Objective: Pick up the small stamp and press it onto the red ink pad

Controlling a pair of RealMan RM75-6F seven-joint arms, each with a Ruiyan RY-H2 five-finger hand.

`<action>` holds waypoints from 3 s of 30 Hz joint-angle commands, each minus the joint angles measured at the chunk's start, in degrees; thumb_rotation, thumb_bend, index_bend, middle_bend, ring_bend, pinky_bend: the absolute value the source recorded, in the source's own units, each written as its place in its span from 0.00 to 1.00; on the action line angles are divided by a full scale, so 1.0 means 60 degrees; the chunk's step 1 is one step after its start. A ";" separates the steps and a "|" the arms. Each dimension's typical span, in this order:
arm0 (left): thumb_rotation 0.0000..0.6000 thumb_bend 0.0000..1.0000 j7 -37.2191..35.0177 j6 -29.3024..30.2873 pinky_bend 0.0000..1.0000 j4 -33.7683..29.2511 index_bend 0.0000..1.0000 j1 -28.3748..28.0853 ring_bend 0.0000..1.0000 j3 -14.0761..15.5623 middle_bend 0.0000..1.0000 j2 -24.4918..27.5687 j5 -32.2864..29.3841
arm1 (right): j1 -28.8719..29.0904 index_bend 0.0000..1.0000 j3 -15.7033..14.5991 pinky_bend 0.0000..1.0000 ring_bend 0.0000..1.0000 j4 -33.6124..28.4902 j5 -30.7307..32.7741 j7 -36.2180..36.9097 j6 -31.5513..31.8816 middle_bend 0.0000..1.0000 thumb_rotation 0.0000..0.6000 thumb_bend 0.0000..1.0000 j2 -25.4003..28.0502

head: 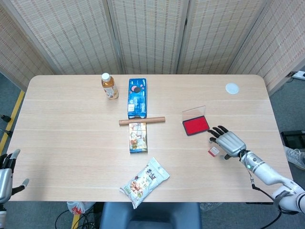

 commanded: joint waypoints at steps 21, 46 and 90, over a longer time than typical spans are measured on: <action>1.00 0.23 -0.0050 0.0059 0.31 -0.0028 0.10 0.0067 0.14 -0.0005 0.20 0.0022 -0.0015 | 0.0277 0.34 -0.0132 0.00 0.00 -0.0032 0.0321 -0.0972 -0.0149 0.07 1.00 0.23 -0.0188; 1.00 0.23 -0.0069 0.0011 0.31 -0.0010 0.10 0.0079 0.14 -0.0044 0.20 0.0032 -0.0126 | 0.0337 0.37 -0.0354 0.00 0.00 0.0147 0.0367 -0.0977 -0.0027 0.08 1.00 0.25 -0.0328; 1.00 0.23 -0.0250 -0.0202 0.31 0.0064 0.08 0.0004 0.14 -0.0003 0.20 0.0044 -0.0086 | 0.0511 0.82 0.0389 0.60 0.60 -0.0199 0.1073 -0.1439 0.0387 0.80 1.00 0.28 -0.0336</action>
